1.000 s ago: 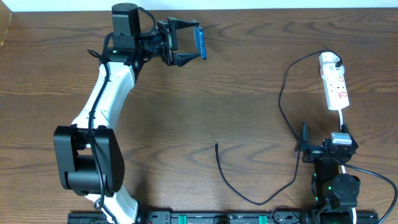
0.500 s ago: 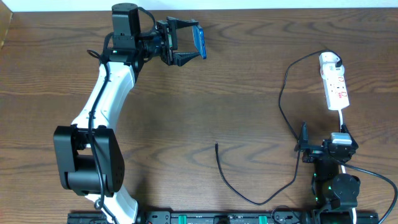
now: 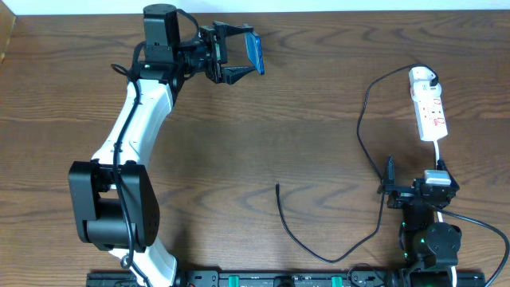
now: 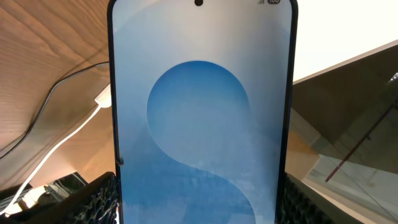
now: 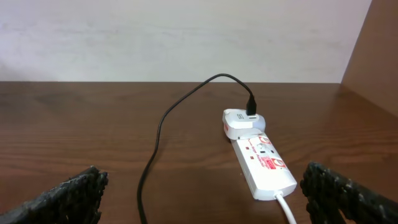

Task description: Plug charger to phone and switch on socket

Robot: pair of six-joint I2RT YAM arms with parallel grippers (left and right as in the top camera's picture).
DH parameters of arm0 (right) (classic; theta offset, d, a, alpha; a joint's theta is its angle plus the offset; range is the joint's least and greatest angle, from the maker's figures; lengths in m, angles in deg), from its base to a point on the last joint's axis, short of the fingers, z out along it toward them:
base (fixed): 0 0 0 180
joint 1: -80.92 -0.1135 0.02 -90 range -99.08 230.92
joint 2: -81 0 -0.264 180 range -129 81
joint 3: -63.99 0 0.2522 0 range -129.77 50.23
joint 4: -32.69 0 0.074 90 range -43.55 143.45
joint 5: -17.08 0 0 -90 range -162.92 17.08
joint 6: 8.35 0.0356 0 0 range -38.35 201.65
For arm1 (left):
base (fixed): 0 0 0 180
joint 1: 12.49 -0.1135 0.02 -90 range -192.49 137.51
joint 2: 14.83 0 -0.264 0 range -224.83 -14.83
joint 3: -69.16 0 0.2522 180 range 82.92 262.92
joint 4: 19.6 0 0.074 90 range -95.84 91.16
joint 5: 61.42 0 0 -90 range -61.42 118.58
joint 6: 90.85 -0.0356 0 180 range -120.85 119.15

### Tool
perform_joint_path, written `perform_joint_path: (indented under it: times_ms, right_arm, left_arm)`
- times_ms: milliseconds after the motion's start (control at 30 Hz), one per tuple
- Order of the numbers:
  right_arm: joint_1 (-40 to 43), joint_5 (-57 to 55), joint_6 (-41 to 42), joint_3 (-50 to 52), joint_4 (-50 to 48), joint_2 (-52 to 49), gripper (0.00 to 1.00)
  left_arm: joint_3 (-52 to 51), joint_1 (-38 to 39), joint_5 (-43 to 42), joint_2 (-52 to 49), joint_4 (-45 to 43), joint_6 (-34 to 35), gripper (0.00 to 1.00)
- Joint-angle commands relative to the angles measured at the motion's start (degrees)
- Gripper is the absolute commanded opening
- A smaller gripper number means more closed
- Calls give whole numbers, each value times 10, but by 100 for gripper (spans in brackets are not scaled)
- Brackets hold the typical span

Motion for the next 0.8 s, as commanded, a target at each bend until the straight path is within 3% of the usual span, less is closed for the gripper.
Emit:
perform_joint_path:
  times_ms: [0, 633, 767]
  right_arm:
    - [-7, -4, 8, 1, 2, 4, 99]
    - [-7, -4, 8, 1, 2, 4, 99]
    - [-7, -5, 8, 1, 2, 4, 99]
  left_arm:
    - [7, -1, -9, 12, -7, -5, 8]
    - [7, -1, -9, 12, -7, -5, 7]
    - [7, -1, 5, 12, -7, -37, 7]
